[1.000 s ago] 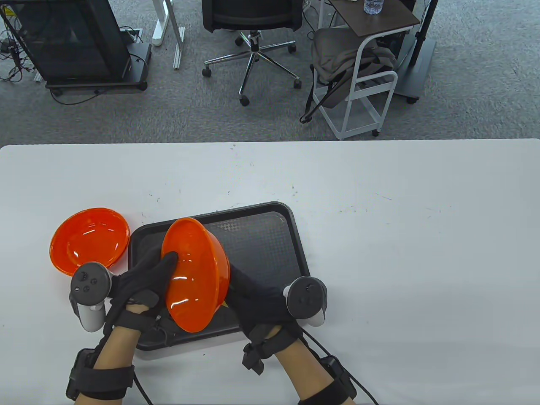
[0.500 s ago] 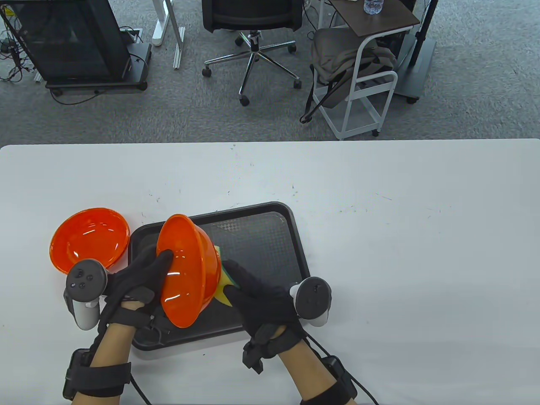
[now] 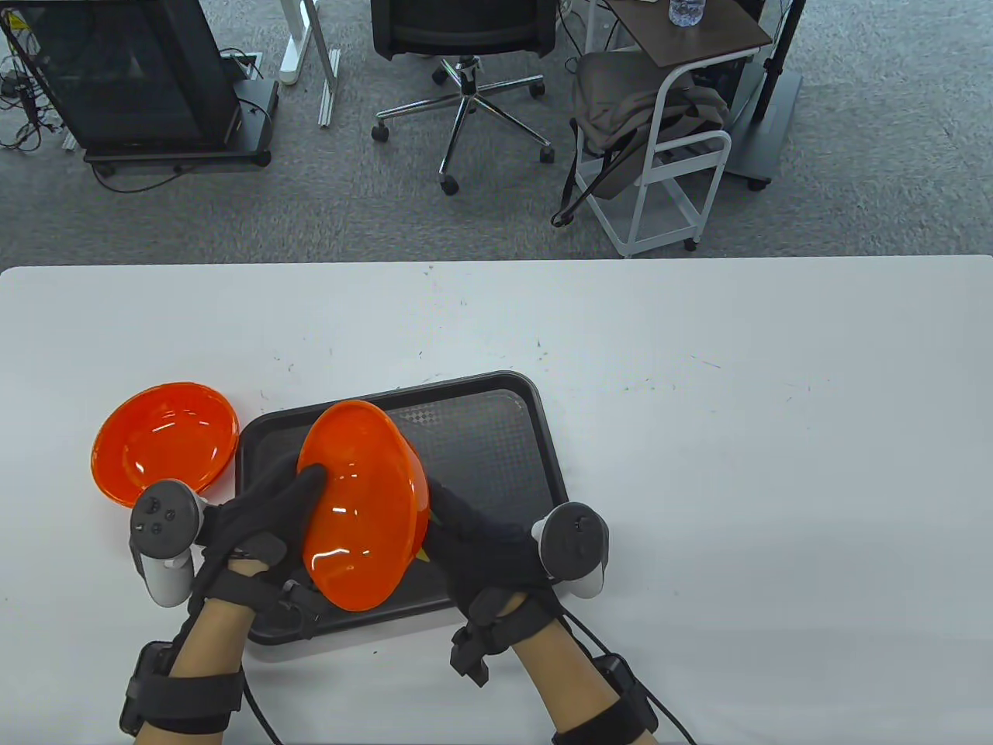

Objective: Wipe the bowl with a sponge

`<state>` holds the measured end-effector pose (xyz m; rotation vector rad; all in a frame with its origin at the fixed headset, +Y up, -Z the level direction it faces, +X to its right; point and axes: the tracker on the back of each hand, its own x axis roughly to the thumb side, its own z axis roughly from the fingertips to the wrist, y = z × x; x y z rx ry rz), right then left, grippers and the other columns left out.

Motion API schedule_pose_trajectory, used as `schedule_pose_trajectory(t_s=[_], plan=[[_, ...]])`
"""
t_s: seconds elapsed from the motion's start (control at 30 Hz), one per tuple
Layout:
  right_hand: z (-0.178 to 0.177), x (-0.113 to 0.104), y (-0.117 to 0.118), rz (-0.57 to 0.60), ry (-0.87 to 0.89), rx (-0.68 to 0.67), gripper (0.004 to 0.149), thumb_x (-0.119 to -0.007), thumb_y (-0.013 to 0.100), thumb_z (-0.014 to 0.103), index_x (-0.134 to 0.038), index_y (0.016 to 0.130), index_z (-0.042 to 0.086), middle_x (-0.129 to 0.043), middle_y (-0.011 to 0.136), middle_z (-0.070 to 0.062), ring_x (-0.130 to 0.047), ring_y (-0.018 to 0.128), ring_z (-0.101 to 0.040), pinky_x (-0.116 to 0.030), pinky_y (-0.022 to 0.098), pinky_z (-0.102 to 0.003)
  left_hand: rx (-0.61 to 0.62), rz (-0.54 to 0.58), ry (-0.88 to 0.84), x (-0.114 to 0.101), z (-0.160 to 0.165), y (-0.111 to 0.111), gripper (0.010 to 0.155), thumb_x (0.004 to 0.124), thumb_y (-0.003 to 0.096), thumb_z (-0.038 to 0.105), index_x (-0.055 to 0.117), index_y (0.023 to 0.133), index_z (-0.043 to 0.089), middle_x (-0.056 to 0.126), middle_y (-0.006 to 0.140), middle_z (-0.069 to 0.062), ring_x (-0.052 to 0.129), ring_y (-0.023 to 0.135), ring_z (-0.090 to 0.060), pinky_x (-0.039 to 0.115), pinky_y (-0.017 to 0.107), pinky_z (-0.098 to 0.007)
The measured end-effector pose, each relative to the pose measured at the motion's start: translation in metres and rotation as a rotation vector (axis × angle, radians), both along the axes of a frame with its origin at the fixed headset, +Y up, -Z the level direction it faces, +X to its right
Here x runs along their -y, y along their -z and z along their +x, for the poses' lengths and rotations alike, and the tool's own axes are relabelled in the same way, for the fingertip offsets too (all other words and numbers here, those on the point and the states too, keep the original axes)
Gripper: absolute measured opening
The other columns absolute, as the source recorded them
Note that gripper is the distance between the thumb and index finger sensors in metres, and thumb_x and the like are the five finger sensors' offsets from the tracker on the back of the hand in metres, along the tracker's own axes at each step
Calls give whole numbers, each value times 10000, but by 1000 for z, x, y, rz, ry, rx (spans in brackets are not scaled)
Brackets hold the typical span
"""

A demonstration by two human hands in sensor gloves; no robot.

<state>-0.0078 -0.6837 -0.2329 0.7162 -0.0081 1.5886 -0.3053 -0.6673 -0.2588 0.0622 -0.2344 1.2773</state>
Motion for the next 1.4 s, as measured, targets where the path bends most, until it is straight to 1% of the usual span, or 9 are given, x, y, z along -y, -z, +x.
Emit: schedule_pose_trajectory(t_s=[0.17,0.3,0.47,0.57,0.6,0.73,0.93,1.13,1.4], plan=[[1,1,0,-26,-35,50,505,-698,630,329,-513,1009,52,-823,908,-237,-937,710,-356,-750,533,-573,-112,54,76,-7,-14,-2,514,773,523,537,835,859,153,987,278,64,926,-59,-23,910,25,-272],[5,3,1,-23,-99,116,511,-699,633,332,-507,1007,41,-826,895,-247,-945,696,-355,-758,525,-565,-184,64,163,-10,-24,-3,515,781,518,535,842,855,150,990,272,64,928,-63,-24,911,21,-273],[10,0,0,6,-94,161,518,-699,635,337,-501,1006,34,-826,889,-253,-949,688,-356,-761,521,-563,-256,45,242,-9,-36,-1,514,790,515,529,848,848,141,992,267,56,928,-69,-28,911,17,-276],[11,-4,1,49,-111,133,523,-701,637,349,-499,1009,42,-825,896,-244,-951,693,-349,-762,523,-563,-241,13,259,-9,-41,0,514,790,515,528,849,843,137,992,266,57,929,-69,-28,911,16,-276],[10,-4,0,55,-122,126,523,-701,638,349,-497,1010,44,-824,897,-244,-949,697,-347,-762,524,-563,-233,10,253,-10,-41,0,513,792,515,526,849,843,136,992,267,55,929,-68,-30,911,17,-278],[13,-4,1,57,-171,163,521,-701,637,345,-502,1008,39,-828,893,-246,-955,686,-349,-766,516,-563,-225,13,239,-11,-42,0,513,793,514,521,848,844,132,990,265,46,928,-70,-31,911,16,-279],[23,-2,5,37,-148,185,519,-701,637,344,-502,1008,40,-828,893,-246,-955,684,-351,-766,516,-562,-284,-21,207,-10,-59,0,513,794,514,515,847,843,125,985,260,38,923,-75,-31,908,11,-278],[32,-3,7,30,-127,197,520,-701,637,344,-502,1009,42,-826,897,-244,-955,685,-351,-766,516,-562,-387,-41,111,-6,-87,-1,518,790,519,509,836,864,125,983,272,25,928,-61,-42,907,26,-289],[40,-6,10,39,-119,208,519,-701,637,345,-501,1010,43,-827,899,-243,-953,687,-351,-765,517,-562,-565,-97,-18,3,-123,-7,543,774,530,489,783,921,112,985,318,-11,956,-19,-60,914,55,-303]])
